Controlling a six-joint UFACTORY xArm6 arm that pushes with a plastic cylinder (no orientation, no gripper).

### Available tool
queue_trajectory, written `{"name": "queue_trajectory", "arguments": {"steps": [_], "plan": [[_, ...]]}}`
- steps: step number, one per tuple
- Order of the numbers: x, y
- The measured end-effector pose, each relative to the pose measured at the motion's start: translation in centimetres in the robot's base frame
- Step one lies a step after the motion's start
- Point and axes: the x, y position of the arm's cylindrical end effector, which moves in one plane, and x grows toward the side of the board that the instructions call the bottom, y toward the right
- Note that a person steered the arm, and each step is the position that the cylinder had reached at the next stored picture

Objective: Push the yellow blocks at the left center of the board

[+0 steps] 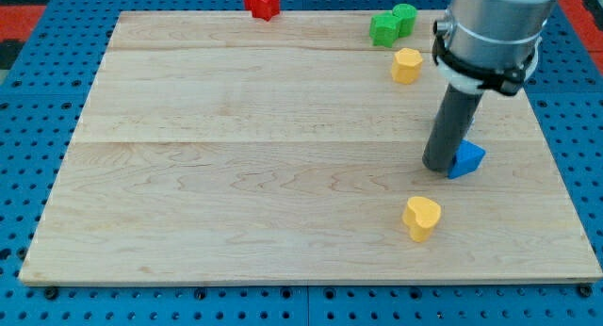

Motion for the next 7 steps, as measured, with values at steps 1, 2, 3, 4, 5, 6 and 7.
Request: {"name": "queue_trajectory", "arguments": {"steps": [1,2,3,4,5,6,7], "plan": [[0.9,3.9],[-2.7,4.3],[-3.8,4.9],[-2.4,6.8],[-3.5,12.0],[-9.8,16.1],[-14.4,16.1]]}}
